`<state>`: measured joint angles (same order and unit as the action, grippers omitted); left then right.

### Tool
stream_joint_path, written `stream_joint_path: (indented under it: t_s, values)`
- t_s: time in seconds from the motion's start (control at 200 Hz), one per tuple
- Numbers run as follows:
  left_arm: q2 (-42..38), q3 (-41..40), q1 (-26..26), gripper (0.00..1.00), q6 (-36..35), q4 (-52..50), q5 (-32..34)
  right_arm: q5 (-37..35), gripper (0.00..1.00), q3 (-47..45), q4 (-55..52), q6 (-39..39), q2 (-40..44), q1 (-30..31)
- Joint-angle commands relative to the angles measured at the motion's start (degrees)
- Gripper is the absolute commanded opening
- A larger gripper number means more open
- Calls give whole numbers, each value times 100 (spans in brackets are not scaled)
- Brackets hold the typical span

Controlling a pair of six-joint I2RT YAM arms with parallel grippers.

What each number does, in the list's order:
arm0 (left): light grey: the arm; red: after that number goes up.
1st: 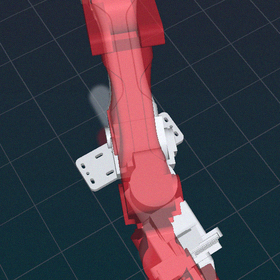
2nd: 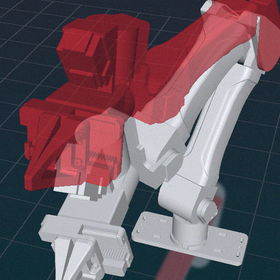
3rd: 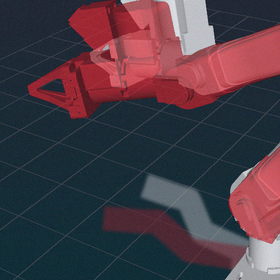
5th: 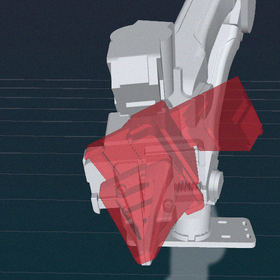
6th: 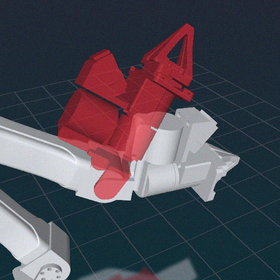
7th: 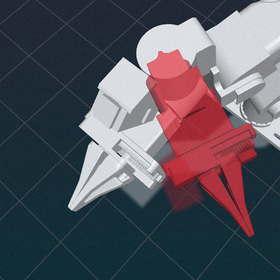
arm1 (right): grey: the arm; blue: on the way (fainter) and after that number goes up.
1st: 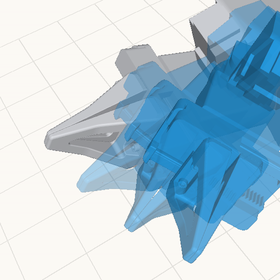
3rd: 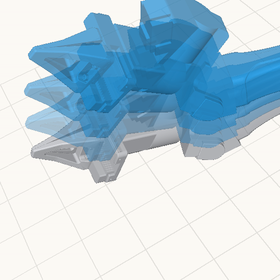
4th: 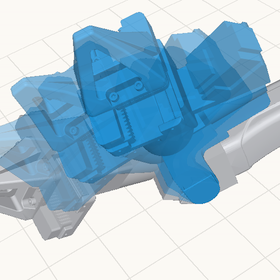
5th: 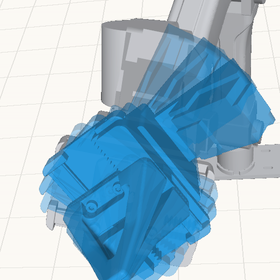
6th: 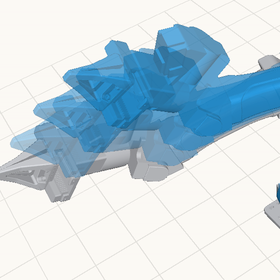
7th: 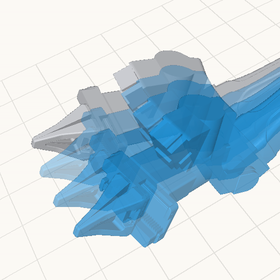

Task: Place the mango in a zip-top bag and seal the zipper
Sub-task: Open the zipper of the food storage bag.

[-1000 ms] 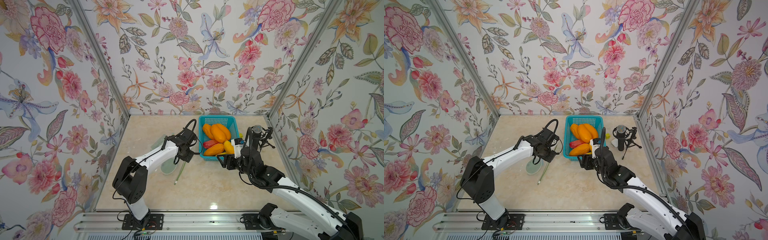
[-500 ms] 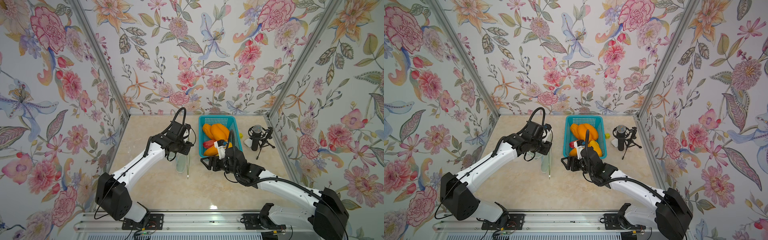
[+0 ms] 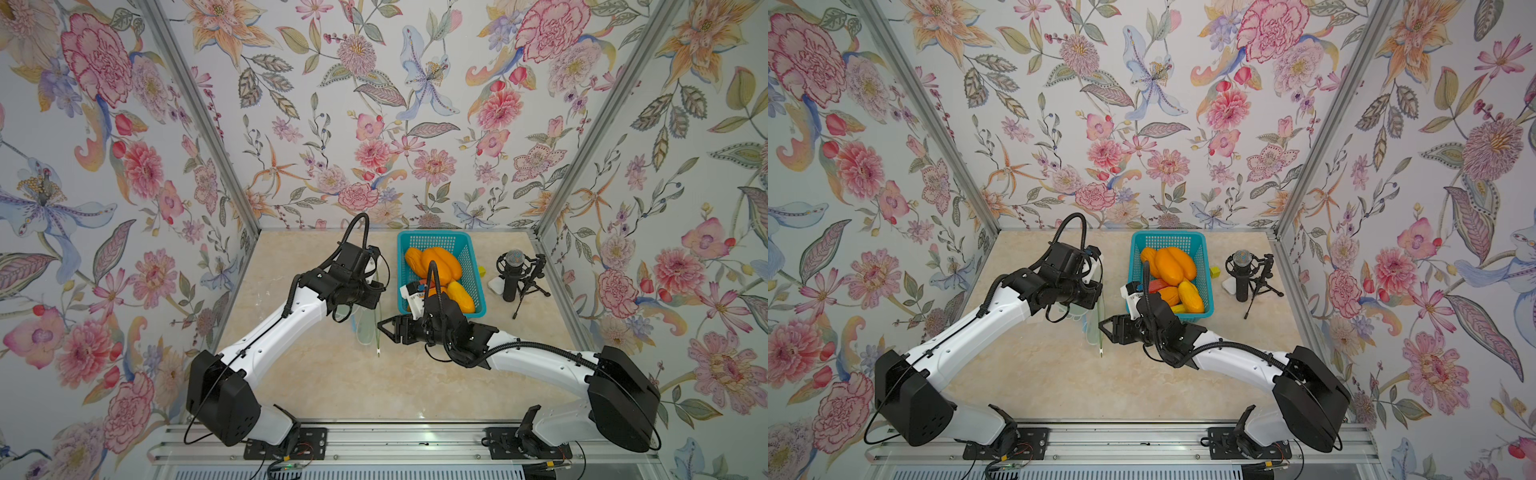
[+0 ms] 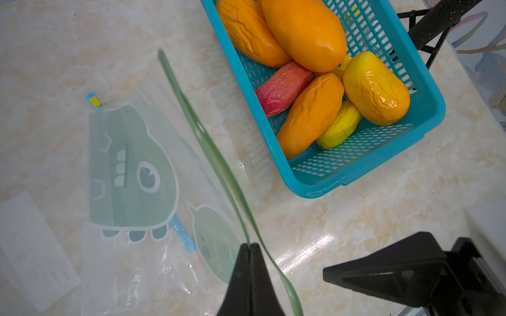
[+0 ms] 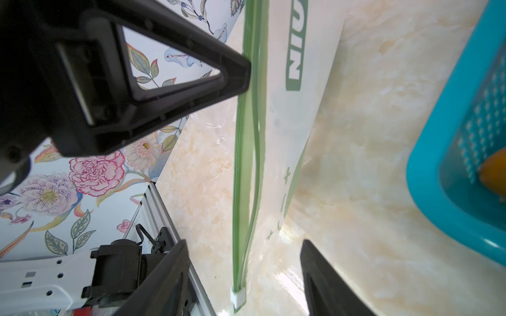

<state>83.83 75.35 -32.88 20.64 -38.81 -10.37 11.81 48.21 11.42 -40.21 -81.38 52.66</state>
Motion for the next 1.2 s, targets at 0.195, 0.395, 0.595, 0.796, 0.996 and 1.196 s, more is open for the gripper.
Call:
stream_joint_path:
  t_s: [0.195, 0.395, 0.595, 0.796, 0.996, 1.196]
  values:
    - [-236, -64, 52, 0, 115, 66, -140, -6, 47, 486, -74, -5, -395, 2]
    - [-288, -101, 53, 0, 85, 75, -258, -74, 35, 562, -107, -5, -514, -76]
    - [-315, -126, 53, 0, 62, 73, -285, -77, 27, 621, -113, 6, -604, -107]
    - [-341, -127, 54, 0, 56, 58, -358, -246, 23, 687, -206, 6, -667, -134]
    - [-404, -82, 54, 0, 53, 29, -395, -295, 9, 804, -294, 47, -765, -145]
    - [-456, -111, 55, 7, 79, 5, -354, -316, 0, 857, -322, 74, -700, -142]
